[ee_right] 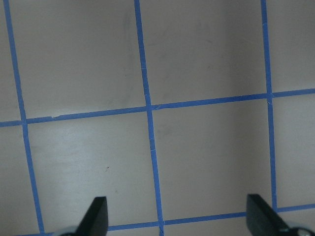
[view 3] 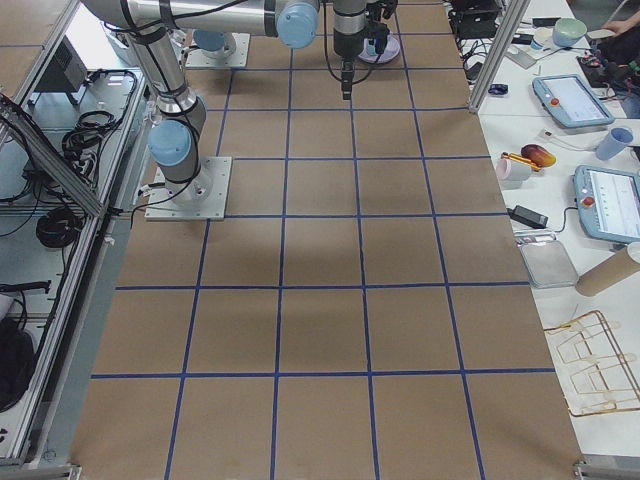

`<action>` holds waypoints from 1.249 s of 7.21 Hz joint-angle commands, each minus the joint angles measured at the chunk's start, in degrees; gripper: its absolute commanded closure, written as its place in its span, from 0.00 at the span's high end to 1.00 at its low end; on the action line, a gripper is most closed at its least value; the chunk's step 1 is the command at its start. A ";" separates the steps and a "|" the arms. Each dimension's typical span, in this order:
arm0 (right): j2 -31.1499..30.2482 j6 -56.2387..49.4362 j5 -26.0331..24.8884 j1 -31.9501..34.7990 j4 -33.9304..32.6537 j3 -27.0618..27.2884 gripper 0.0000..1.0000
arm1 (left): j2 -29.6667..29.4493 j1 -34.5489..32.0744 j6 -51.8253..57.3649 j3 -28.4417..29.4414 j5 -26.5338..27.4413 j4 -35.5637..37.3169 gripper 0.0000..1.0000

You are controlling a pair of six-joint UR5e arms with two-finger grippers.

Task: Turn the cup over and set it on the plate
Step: 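Rotate the cup upright above the plate with the left gripper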

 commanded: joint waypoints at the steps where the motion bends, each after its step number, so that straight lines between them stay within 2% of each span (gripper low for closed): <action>1: 0.00 0.00 0.00 0.00 0.00 -0.06 1.00 | 0.06 0.00 -0.07 -0.29 -0.32 -0.33 1.00; 6: 0.00 0.00 0.00 0.00 0.00 0.03 1.00 | 0.93 0.00 -0.51 -0.20 0.12 -0.68 1.00; 8: 0.00 0.00 0.00 0.00 0.00 -0.06 1.00 | 3.03 -0.52 -0.60 -0.11 0.38 -0.77 1.00; 9: 0.00 0.00 0.00 0.00 0.00 -0.06 1.00 | 4.61 -0.61 -0.77 0.15 0.38 -3.12 1.00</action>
